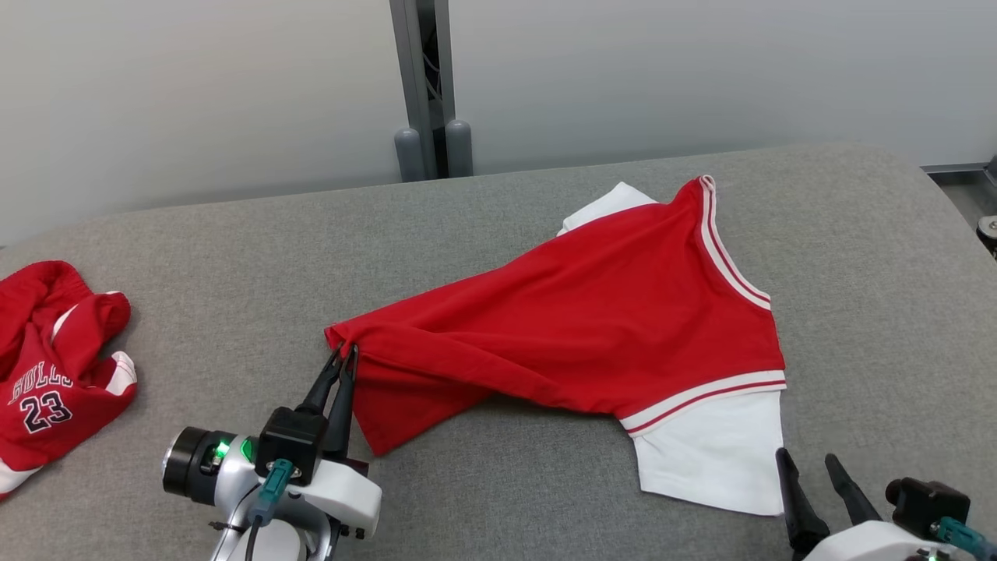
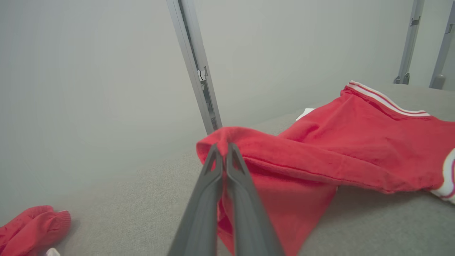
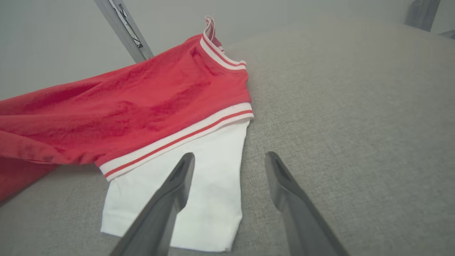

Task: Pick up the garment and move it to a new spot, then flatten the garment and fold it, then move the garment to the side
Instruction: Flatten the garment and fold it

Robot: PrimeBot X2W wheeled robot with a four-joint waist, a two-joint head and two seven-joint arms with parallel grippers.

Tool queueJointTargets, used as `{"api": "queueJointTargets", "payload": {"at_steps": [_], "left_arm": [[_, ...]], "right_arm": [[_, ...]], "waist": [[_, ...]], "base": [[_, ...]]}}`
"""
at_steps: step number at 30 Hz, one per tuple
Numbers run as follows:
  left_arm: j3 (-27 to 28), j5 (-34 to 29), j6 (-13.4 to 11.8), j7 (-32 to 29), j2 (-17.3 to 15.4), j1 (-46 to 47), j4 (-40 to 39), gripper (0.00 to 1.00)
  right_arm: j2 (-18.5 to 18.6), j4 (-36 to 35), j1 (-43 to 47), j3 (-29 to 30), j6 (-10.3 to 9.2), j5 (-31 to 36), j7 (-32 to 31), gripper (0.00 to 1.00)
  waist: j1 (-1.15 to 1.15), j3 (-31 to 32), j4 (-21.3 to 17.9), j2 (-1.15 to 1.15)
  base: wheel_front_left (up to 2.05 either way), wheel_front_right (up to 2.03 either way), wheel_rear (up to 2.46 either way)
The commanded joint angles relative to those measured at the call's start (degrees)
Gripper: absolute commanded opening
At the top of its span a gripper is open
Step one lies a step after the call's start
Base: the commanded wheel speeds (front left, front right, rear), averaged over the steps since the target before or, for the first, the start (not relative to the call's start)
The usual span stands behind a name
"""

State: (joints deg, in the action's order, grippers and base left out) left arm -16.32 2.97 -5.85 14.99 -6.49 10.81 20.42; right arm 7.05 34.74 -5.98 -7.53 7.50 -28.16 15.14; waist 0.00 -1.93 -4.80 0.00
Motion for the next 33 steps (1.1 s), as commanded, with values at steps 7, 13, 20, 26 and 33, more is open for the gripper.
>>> {"api": "queueJointTargets", "payload": {"at_steps": [7,13,20,26,33], "left_arm": [[0.57,-0.37,0.69,0.19,0.57,-1.66,0.08,0.00],[0.71,-0.76,1.12,0.19,0.83,-2.04,0.41,0.00],[0.91,-1.03,1.70,0.19,1.09,-2.16,0.79,0.00],[1.14,-1.36,1.71,0.19,1.25,-2.30,0.82,0.00],[1.53,-1.41,1.78,0.19,1.30,-2.51,0.87,0.00]], "right_arm": [[-0.46,5.06,1.27,-1.51,-0.01,-2.25,0.10,1.00],[-0.78,8.42,-0.15,-3.53,-0.01,-6.01,0.10,1.00],[-0.82,10.33,-0.92,-7.27,-0.01,-11.18,-0.03,0.84],[0.13,10.20,-1.68,-10.10,-0.01,-14.75,-0.01,0.00],[1.86,8.33,-2.57,-11.48,-0.01,-16.37,0.06,0.00]], "waist": [[0.00,0.70,-0.31,0.00],[0.00,0.84,-0.16,0.00],[0.00,0.89,0.55,0.00],[0.00,0.98,1.00,0.00],[0.00,1.21,1.00,0.00]], "base": [[0.00,0.00,0.00],[0.00,0.00,0.00],[0.00,0.00,0.00],[0.00,0.00,0.00],[0.00,0.00,0.00]]}}
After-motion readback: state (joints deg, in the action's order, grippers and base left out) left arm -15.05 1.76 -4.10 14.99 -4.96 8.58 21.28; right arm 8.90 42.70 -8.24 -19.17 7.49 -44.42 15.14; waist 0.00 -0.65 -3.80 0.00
